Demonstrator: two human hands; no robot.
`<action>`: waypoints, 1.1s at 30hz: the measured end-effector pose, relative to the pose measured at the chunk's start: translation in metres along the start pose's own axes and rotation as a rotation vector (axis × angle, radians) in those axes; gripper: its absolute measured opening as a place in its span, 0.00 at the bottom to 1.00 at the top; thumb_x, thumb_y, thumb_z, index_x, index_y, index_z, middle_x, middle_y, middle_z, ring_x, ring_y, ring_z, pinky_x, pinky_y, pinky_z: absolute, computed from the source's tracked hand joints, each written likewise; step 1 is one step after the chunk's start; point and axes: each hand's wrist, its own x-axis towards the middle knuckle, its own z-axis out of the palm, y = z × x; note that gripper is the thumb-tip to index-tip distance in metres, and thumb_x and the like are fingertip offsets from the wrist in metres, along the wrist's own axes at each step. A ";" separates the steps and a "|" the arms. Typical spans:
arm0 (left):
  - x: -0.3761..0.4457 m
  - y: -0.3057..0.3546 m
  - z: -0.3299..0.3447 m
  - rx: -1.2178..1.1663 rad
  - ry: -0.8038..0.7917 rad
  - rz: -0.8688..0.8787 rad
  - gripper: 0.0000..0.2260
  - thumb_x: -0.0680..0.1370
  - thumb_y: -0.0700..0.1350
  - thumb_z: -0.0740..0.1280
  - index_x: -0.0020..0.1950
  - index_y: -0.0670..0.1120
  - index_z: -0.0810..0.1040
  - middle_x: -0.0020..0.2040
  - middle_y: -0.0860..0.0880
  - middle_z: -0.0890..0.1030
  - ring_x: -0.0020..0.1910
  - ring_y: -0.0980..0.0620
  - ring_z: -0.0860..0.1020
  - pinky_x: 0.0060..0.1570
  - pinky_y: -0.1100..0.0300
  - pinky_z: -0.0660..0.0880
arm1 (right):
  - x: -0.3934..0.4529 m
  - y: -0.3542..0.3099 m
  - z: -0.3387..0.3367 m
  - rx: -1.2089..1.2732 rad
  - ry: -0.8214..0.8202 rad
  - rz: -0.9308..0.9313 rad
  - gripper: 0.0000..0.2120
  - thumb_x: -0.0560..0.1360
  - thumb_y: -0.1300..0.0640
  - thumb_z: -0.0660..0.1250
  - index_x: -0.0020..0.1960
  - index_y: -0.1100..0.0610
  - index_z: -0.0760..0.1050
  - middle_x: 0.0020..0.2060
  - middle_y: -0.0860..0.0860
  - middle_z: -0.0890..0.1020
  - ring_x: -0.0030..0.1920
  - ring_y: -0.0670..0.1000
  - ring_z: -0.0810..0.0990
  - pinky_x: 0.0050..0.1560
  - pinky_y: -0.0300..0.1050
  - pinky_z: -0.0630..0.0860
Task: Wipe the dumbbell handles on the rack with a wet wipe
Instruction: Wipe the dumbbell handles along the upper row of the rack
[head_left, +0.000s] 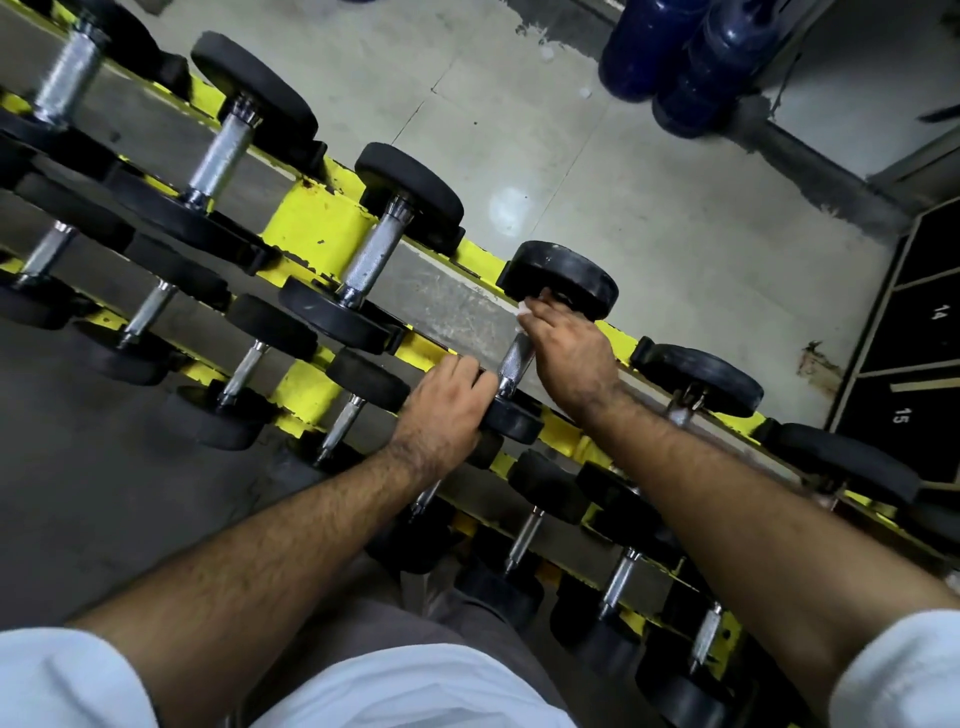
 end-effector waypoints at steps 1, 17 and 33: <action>-0.001 -0.001 0.000 -0.016 -0.004 -0.005 0.23 0.58 0.41 0.77 0.49 0.46 0.71 0.46 0.47 0.71 0.47 0.48 0.70 0.45 0.55 0.72 | -0.002 -0.002 0.000 -0.017 -0.019 -0.048 0.18 0.77 0.62 0.66 0.67 0.57 0.77 0.68 0.54 0.77 0.71 0.56 0.73 0.70 0.51 0.69; -0.007 -0.033 -0.011 -0.799 -0.059 -0.228 0.23 0.68 0.59 0.77 0.57 0.50 0.79 0.53 0.54 0.77 0.51 0.56 0.77 0.49 0.61 0.76 | 0.010 -0.004 -0.033 -0.164 -0.125 -0.025 0.21 0.76 0.65 0.64 0.68 0.55 0.76 0.70 0.54 0.75 0.70 0.56 0.72 0.68 0.53 0.72; -0.004 -0.020 -0.020 -0.758 -0.143 -0.370 0.27 0.67 0.61 0.77 0.60 0.50 0.74 0.59 0.53 0.74 0.54 0.53 0.75 0.51 0.57 0.76 | 0.032 -0.020 -0.039 -0.285 -0.323 -0.134 0.10 0.76 0.57 0.69 0.56 0.51 0.82 0.53 0.49 0.83 0.57 0.53 0.79 0.61 0.52 0.76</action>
